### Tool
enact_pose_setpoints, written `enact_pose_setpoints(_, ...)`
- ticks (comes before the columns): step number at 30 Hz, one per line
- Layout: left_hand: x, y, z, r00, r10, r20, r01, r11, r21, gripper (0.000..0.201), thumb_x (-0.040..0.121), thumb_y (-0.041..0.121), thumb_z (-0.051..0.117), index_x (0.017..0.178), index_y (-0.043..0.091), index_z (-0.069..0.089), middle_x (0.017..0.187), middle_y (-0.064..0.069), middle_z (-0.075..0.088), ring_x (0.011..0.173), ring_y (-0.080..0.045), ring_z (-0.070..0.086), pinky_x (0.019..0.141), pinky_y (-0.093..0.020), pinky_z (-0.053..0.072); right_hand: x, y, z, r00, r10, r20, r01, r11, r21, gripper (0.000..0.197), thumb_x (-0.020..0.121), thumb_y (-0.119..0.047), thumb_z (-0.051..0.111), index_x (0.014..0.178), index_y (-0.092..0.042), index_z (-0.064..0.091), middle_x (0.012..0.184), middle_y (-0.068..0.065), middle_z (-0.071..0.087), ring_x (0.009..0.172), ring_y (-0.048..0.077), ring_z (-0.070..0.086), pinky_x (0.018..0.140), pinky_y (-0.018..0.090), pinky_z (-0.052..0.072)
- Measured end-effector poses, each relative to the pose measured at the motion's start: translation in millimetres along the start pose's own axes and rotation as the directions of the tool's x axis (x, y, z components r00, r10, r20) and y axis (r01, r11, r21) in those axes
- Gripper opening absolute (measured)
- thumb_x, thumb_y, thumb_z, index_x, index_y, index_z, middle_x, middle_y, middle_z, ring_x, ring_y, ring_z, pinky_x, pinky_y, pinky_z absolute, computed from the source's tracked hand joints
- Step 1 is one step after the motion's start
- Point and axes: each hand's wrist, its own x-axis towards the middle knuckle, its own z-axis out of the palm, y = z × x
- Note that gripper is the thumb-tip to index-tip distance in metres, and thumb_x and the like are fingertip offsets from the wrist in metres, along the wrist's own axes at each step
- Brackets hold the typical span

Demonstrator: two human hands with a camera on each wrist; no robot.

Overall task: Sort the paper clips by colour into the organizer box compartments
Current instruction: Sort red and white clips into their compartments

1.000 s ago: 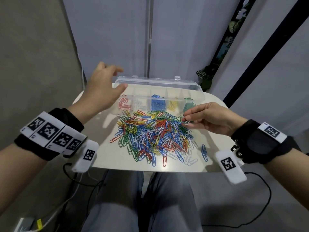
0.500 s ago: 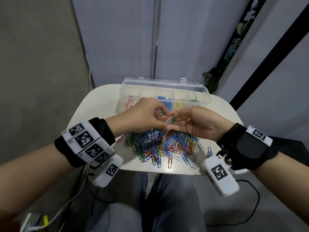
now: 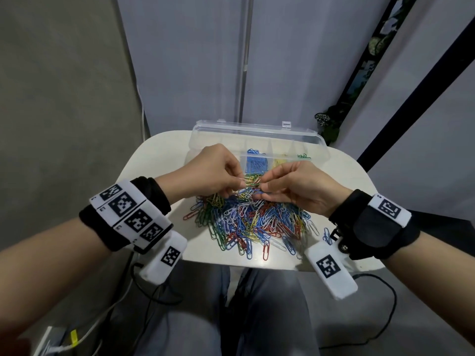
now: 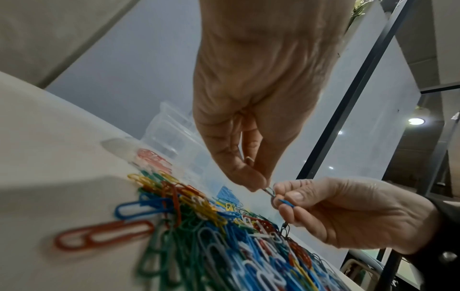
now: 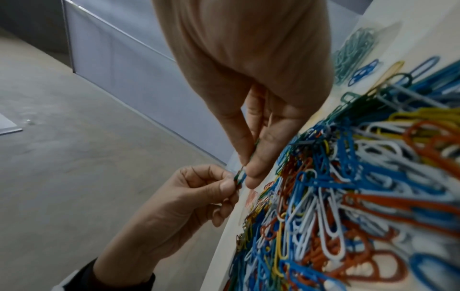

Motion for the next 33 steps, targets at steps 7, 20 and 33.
enact_pose_setpoints(7, -1.2, -4.0, -2.9, 0.999, -0.029, 0.02, 0.028, 0.998, 0.048, 0.011, 0.082, 0.009, 0.075, 0.075, 0.002, 0.071, 0.06, -0.009, 0.067, 0.054, -0.02, 0.063, 0.057, -0.029, 0.057, 2.2, -2.9, 2.6, 0.998, -0.04, -0.041, 0.04, 0.999, -0.005, 0.02, 0.077, 0.023, 0.059, 0.087, 0.006, 0.061, 0.072, 0.019, 0.068, 0.069, 0.031, 0.071, 0.063, 0.031, 0.061)
enact_pose_setpoints(20, -2.8, -0.7, -4.5, 0.997, -0.076, 0.027, 0.078, 0.991, -0.106, 0.011, 0.086, 0.006, 0.07, 0.078, -0.002, 0.069, 0.059, -0.007, 0.063, 0.044, -0.01, 0.056, 0.046, -0.02, 0.049, -0.2, -11.3, 8.0, 0.96, -0.267, -0.081, 0.223, 0.908, -0.354, 0.002, 0.087, 0.003, 0.064, 0.086, 0.002, 0.065, 0.084, 0.022, 0.072, 0.067, 0.026, 0.071, 0.054, 0.028, 0.057)
enact_pose_setpoints(33, -6.4, 3.0, 0.3, 0.992, -0.107, 0.06, 0.121, 0.948, -0.295, 0.007, 0.084, -0.001, 0.069, 0.081, -0.003, 0.064, 0.064, -0.012, 0.066, 0.05, -0.015, 0.061, 0.048, -0.021, 0.052, 2.4, -5.2, 16.7, 0.998, -0.058, -0.037, 0.06, 0.996, 0.062, 0.015, 0.078, 0.018, 0.062, 0.092, 0.012, 0.063, 0.078, 0.025, 0.069, 0.063, 0.029, 0.071, 0.059, 0.027, 0.06)
